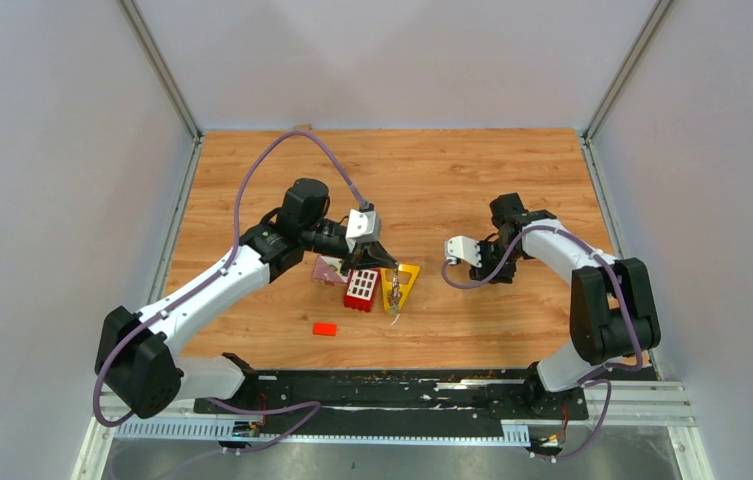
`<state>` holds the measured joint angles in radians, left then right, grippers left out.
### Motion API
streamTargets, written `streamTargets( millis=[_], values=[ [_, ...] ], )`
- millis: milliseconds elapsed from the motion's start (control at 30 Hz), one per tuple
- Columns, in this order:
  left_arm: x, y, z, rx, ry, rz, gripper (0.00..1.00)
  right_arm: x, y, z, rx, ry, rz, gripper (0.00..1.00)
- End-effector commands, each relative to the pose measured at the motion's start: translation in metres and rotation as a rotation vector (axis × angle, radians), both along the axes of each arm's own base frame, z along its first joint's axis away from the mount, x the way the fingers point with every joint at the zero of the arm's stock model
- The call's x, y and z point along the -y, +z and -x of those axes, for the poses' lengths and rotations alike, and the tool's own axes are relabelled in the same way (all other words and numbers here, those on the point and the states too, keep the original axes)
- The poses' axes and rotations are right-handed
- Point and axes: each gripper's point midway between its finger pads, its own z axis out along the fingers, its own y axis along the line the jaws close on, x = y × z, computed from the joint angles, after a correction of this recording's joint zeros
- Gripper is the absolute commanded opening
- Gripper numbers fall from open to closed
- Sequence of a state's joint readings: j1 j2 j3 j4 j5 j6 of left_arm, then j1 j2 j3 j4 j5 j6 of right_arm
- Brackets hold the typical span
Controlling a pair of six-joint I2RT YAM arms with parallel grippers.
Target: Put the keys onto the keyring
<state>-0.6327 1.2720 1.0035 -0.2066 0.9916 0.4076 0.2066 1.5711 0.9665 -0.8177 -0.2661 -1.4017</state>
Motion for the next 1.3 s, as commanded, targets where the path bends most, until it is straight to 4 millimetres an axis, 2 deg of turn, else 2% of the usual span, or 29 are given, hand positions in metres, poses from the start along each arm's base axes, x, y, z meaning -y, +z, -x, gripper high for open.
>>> streamTargets(
  millis=[0, 467, 633, 1000, 1267],
  values=[
    [0.003, 0.023, -0.001, 0.068, -0.032, 0.056, 0.00, -0.003, -0.002, -0.004, 0.026, 0.029, 0.011, 0.41],
    [0.003, 0.021, -0.001, 0.066, -0.032, 0.053, 0.00, -0.002, -0.014, -0.009, 0.014, 0.027, 0.030, 0.39],
    [0.004, 0.020, -0.002, 0.062, -0.032, 0.050, 0.00, -0.004, -0.015, -0.010, 0.014, 0.029, 0.025, 0.29],
    [0.004, 0.019, -0.001, 0.059, -0.034, 0.050, 0.00, -0.006, -0.016, -0.013, 0.016, 0.027, 0.018, 0.27],
    [0.004, 0.017, 0.000, 0.055, -0.035, 0.051, 0.00, -0.008, -0.011, -0.020, 0.027, 0.023, 0.011, 0.13]
  ],
)
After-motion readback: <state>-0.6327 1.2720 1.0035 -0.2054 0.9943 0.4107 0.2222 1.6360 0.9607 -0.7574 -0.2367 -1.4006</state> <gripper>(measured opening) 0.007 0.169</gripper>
